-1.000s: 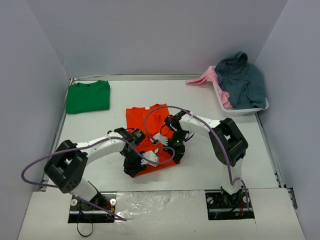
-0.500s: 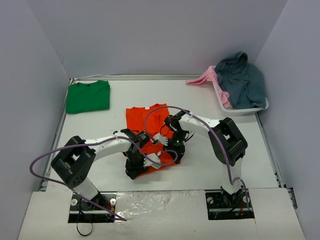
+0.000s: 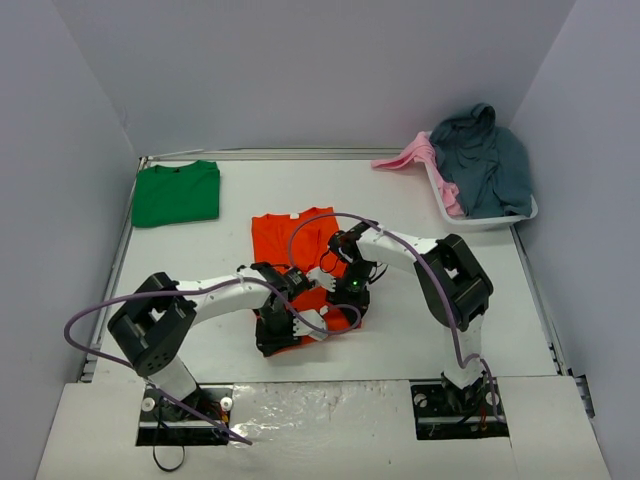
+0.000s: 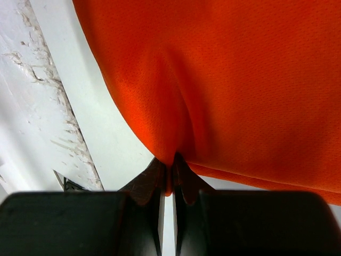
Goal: Fold and stack the t-shirts
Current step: Grab one side of the 2/3 rectangular tshirt with both arms
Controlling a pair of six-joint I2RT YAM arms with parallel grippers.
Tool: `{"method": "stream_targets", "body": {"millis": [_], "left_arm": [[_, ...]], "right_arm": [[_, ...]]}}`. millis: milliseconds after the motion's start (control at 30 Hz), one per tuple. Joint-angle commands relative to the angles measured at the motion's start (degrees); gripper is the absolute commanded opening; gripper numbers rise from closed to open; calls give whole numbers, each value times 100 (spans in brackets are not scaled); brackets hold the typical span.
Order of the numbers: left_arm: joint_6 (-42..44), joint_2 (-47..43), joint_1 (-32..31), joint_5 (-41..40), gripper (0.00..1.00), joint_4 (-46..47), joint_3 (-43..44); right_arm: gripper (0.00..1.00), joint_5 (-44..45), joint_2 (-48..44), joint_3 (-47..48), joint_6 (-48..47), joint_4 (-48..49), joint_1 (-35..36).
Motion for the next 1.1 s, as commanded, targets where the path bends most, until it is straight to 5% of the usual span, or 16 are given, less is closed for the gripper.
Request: {"method": "stream_targets", "body": {"millis": [0, 667, 700, 733, 933, 1067], "left_arm": [[-236, 128, -228, -688, 33, 559, -190], [-562, 435, -536, -1286, 25, 674, -137], [-597, 435, -536, -1322, 37, 691, -146], [-597, 452, -545, -1348, 37, 700, -146], [-624, 628, -615, -1392, 5, 674, -85], [-624, 497, -615, -1278, 2, 648, -67]], "right_arm": [[0, 125, 69, 159, -19, -330, 22], [0, 362, 148, 290, -10, -348, -49], [0, 371, 166, 299, -1, -348, -49], [0, 380, 166, 299, -1, -348, -49], [0, 441, 166, 326, 8, -365, -75], [0, 450, 122, 317, 8, -374, -110]]}}
